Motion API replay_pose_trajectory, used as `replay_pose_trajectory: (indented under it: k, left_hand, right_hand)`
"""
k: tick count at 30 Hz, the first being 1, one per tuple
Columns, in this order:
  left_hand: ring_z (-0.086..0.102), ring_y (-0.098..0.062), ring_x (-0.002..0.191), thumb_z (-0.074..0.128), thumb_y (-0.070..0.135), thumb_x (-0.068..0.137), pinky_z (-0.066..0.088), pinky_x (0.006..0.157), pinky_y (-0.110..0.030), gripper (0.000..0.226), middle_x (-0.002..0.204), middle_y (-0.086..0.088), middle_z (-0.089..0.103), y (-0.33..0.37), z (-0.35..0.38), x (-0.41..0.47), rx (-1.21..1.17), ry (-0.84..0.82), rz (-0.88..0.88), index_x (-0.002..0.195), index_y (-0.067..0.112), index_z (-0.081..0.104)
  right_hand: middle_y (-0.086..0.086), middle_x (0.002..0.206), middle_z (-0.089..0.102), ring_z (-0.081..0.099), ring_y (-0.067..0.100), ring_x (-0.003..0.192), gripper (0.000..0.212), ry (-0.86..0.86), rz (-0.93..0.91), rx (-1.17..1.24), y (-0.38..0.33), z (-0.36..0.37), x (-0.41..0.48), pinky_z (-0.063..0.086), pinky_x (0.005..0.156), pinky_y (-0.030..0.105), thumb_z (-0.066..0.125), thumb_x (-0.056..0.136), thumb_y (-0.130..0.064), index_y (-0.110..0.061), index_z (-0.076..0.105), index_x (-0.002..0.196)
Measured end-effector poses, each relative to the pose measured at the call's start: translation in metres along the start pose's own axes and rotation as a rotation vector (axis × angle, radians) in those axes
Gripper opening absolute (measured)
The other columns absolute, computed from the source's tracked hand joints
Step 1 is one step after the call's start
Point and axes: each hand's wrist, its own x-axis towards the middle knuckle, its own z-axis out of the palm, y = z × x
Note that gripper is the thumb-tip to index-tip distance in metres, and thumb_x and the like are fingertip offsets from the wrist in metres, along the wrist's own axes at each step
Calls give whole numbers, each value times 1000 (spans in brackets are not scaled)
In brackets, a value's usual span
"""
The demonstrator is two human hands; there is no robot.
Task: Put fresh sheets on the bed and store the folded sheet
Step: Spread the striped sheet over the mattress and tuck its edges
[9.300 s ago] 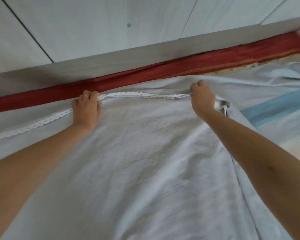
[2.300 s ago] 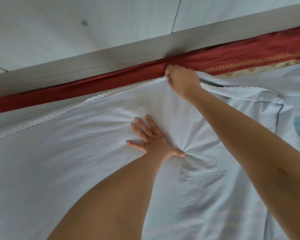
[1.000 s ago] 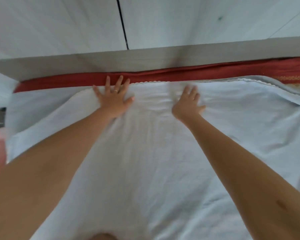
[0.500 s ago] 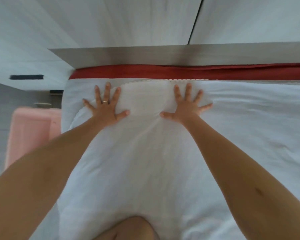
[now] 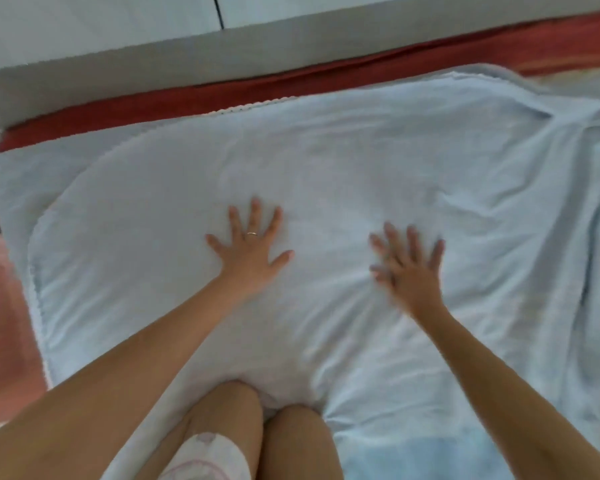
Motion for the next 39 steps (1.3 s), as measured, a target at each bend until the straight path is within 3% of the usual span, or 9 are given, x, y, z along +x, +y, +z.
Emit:
replay_pose_trajectory:
  k: [2,3,5,9,14,18,22,35,39]
  left_hand:
    - [-28,-37,138,39,71,82,4,96,-77,86,151,3,-34,48,16,5,43,-53,74,143,45,-17]
    - [-29,-37,137,42,73,79,3,96,-78,91,150,2,-35,66,19,6,47,-63,92,143,46,-17]
    - [-32,-36,136,49,75,74,0,95,-78,100,149,1,-38,101,23,8,61,-95,157,142,45,-18]
    - [-35,-34,135,60,74,65,-2,95,-79,118,148,-1,-40,178,43,-4,153,-227,288,143,40,-22]
    - [-34,-33,135,73,74,47,-3,95,-77,147,146,-5,-42,244,69,-20,239,-305,216,141,30,-30]
    - [-35,-33,135,83,65,37,-6,97,-75,161,145,-9,-43,259,100,-25,294,-259,110,139,24,-35]
    - [-33,-31,136,85,63,28,-7,96,-75,169,147,-11,-39,262,121,-19,351,-126,73,138,23,-37]
    - [-30,-30,138,85,63,33,-6,103,-72,165,149,-10,-37,275,120,-40,403,-111,27,141,21,-33]
    - [-21,-24,143,76,63,56,-3,104,-71,139,154,-9,-25,252,134,-51,331,22,182,147,20,-20]
  right_hand:
    - [-5,159,10,14,40,142,58,69,605,85,105,-1,-24,1,102,75,25,95,-53,-35,14,150]
    - [-2,159,9,8,41,143,58,-32,847,171,139,-13,-36,1,104,74,24,98,-50,-31,13,151]
    - [4,159,6,1,39,144,58,-116,1012,165,174,-20,-50,2,108,68,23,101,-44,-22,9,152]
    - [7,157,18,13,37,143,63,156,780,135,112,2,-105,-8,107,64,28,94,-46,-23,17,150]
    - [-7,159,2,-1,27,146,72,-47,355,314,-43,77,-202,20,95,74,34,82,-68,-39,19,147]
    - [-14,156,-13,8,30,145,91,-125,943,527,19,120,-251,6,97,76,18,69,-86,-45,-10,145]
    - [-14,154,-23,-16,25,145,93,-142,1304,715,86,124,-250,0,100,77,24,72,-84,-42,-19,143]
    - [-12,148,-38,-25,37,140,89,-239,1501,1024,99,117,-237,1,95,81,19,75,-85,-45,-32,136]
    - [-2,155,-26,-17,38,142,83,-149,1588,916,83,109,-227,-5,100,77,17,82,-79,-39,-24,143]
